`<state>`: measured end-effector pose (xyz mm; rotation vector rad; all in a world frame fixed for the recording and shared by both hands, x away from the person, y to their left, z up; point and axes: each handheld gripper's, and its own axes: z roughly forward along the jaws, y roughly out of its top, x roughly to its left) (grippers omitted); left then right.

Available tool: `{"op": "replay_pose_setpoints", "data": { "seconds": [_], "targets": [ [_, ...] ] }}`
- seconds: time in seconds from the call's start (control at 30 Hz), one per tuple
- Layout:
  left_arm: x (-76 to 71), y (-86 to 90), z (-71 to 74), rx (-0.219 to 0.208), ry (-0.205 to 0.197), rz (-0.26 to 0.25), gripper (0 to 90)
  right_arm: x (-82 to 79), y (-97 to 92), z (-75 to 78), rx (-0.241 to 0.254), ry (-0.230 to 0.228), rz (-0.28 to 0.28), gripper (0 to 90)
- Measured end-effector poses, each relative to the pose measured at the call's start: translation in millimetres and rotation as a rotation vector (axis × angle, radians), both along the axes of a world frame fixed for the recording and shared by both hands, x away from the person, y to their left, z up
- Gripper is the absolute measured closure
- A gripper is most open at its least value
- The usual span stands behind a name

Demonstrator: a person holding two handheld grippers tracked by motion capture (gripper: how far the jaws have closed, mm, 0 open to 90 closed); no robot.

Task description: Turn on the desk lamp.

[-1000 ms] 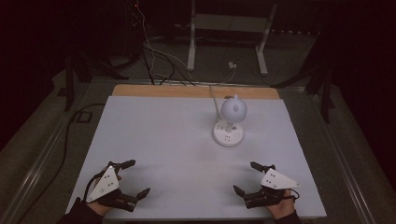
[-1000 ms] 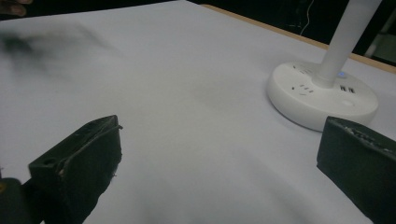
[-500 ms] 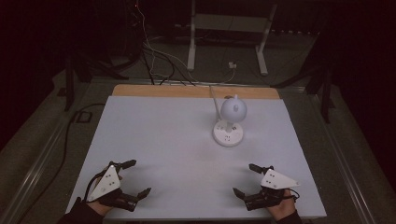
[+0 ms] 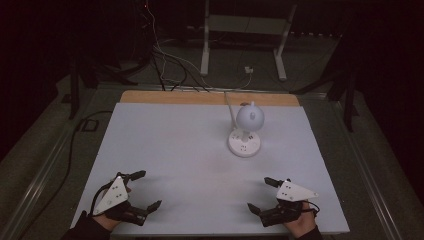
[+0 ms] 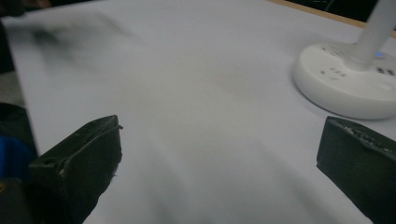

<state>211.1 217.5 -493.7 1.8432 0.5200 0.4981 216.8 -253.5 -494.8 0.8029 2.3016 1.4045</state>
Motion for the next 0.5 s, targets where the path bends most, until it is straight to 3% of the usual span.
{"op": "replay_pose_setpoints", "data": {
  "seconds": [0.5],
  "targets": [
    [-1.2,0.0,0.7,-0.010,0.000,0.002,0.5,-1.4,14.4,19.7,0.000,0.008,0.035,0.0]
  ]
}}
